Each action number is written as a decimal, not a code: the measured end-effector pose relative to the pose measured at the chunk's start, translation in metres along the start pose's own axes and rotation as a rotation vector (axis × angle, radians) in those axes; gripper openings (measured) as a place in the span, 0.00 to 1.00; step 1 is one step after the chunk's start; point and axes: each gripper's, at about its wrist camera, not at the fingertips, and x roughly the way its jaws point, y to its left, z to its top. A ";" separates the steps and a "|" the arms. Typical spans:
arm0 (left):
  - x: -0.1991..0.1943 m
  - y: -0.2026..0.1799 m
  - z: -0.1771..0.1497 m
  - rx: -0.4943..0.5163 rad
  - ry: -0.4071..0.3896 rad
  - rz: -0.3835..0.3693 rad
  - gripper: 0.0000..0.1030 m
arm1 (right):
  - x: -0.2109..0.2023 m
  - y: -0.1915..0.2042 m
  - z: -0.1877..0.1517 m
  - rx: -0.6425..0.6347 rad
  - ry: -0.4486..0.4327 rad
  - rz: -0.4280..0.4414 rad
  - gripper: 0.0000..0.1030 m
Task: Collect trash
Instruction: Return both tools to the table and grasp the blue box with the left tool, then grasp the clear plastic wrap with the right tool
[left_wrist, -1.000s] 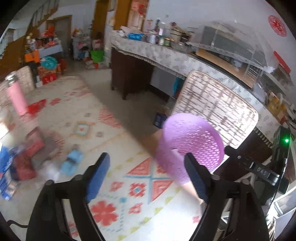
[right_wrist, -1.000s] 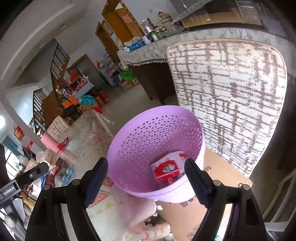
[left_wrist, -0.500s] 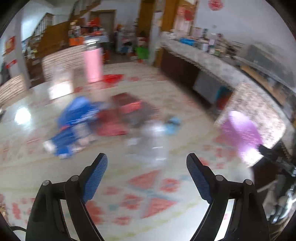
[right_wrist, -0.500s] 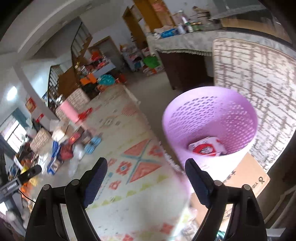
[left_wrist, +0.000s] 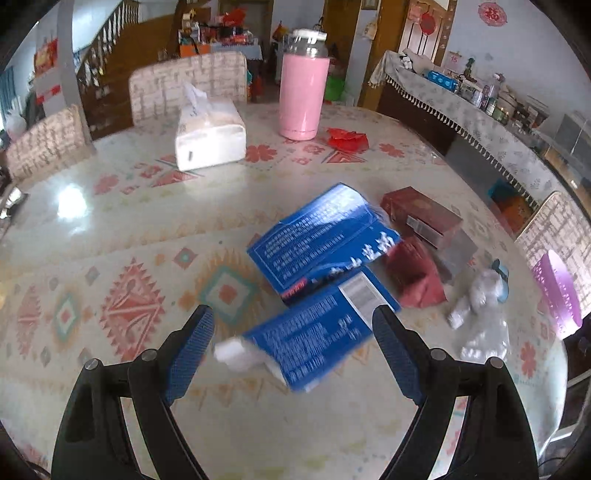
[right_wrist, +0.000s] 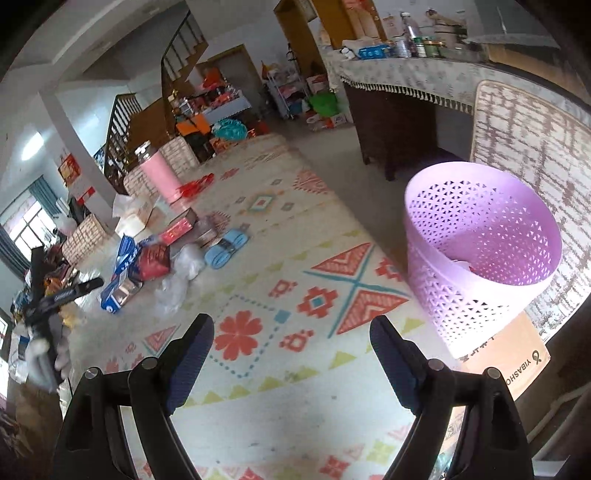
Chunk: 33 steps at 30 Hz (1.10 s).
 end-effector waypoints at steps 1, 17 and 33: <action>0.004 0.001 0.001 -0.004 0.012 -0.030 0.84 | 0.001 0.003 0.000 -0.006 0.004 -0.003 0.87; 0.018 -0.052 -0.039 0.003 0.144 0.032 0.45 | 0.046 0.055 -0.001 -0.076 0.086 0.039 0.88; -0.031 -0.033 -0.049 -0.082 -0.056 -0.084 0.46 | 0.126 0.134 0.020 -0.183 0.142 0.043 0.88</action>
